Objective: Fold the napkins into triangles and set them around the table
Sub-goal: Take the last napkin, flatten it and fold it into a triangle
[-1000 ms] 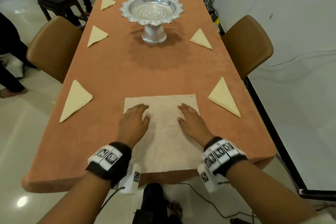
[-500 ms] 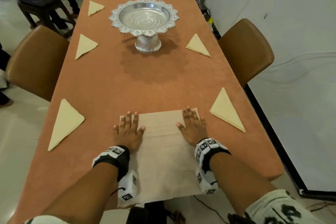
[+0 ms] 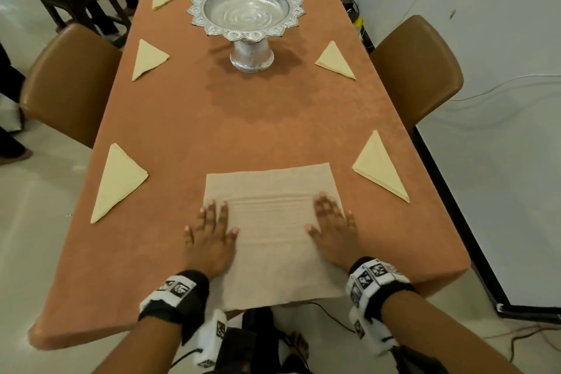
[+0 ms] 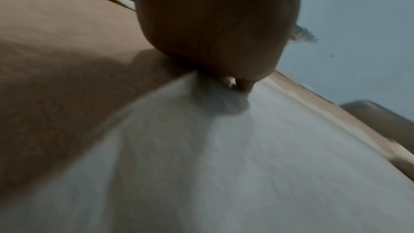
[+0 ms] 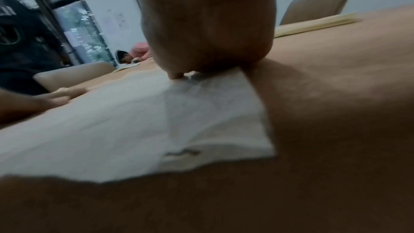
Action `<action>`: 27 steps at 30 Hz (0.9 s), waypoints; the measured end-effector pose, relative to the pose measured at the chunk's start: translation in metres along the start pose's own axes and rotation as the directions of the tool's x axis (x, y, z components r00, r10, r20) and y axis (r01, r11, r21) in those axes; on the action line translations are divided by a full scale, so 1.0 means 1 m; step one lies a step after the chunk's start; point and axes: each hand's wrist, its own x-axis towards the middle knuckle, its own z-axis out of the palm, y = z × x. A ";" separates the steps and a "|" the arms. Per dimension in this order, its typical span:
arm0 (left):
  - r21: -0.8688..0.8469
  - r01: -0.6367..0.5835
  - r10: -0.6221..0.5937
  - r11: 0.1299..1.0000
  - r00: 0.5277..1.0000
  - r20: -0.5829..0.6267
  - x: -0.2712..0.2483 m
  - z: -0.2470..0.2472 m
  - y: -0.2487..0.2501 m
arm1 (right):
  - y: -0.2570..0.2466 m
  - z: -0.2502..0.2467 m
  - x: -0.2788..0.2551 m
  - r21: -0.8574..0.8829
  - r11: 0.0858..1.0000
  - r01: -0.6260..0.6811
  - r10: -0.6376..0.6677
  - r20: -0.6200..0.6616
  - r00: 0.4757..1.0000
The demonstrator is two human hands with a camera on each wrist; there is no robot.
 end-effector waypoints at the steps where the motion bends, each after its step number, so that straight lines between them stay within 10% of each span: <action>1: -0.019 0.064 -0.064 0.998 0.998 0.001 -0.001 -0.009 -0.011 | 0.014 -0.005 -0.003 -0.003 0.998 -0.067 0.068 0.007 0.998; 4: -0.080 0.160 -0.168 0.984 0.982 -0.092 -0.013 -0.023 -0.023 | 0.025 -0.018 -0.017 0.002 0.982 -0.187 0.187 -0.031 0.982; 10: 0.004 -0.201 0.199 0.980 0.965 -0.173 -0.065 0.047 0.053 | -0.071 0.033 -0.057 0.049 0.990 0.130 -0.115 -0.234 0.965; 15: 0.022 -0.080 0.083 0.997 0.973 -0.214 -0.077 0.069 0.020 | -0.030 0.053 -0.073 0.004 0.995 0.098 -0.095 -0.210 0.973; 21: -0.091 0.150 -0.165 0.985 0.967 -0.193 -0.078 0.032 -0.026 | 0.039 0.013 -0.073 0.049 0.976 -0.214 0.219 -0.212 0.952; 27: 0.031 -0.172 0.175 0.985 0.957 -0.232 -0.014 -0.006 0.058 | -0.051 -0.031 -0.005 0.057 0.991 0.121 -0.104 -0.240 0.965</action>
